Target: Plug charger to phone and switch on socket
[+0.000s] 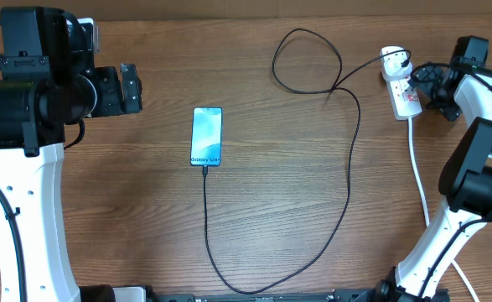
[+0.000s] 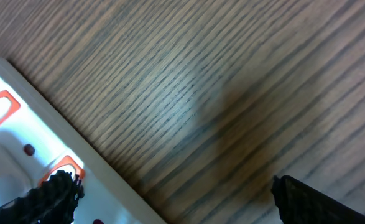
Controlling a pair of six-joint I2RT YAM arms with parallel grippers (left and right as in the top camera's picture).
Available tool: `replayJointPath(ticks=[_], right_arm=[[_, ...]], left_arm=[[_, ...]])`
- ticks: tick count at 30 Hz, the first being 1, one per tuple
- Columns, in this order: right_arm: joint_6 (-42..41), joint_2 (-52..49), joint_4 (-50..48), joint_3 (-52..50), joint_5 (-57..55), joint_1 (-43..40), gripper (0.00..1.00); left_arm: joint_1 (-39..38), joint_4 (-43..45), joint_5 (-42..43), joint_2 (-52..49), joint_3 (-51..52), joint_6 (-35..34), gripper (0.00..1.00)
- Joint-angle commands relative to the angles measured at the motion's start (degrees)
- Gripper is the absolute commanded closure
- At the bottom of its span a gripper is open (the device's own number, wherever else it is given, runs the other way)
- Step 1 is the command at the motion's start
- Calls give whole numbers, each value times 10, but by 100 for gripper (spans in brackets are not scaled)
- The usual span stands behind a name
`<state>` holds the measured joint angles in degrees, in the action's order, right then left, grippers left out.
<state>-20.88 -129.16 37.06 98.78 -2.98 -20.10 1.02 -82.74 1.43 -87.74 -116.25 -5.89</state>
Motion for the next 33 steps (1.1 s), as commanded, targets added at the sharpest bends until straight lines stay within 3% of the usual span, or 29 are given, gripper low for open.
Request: replayJointPath(ticks=[1,33], right_arm=[[24,0,-9,-3,7,3,0],[29,-27,-14,-3,17,22,0]], left_arm=[[1,0,-5,0,-2,-5,0],[1,0,-5,0,-2,-5,0]])
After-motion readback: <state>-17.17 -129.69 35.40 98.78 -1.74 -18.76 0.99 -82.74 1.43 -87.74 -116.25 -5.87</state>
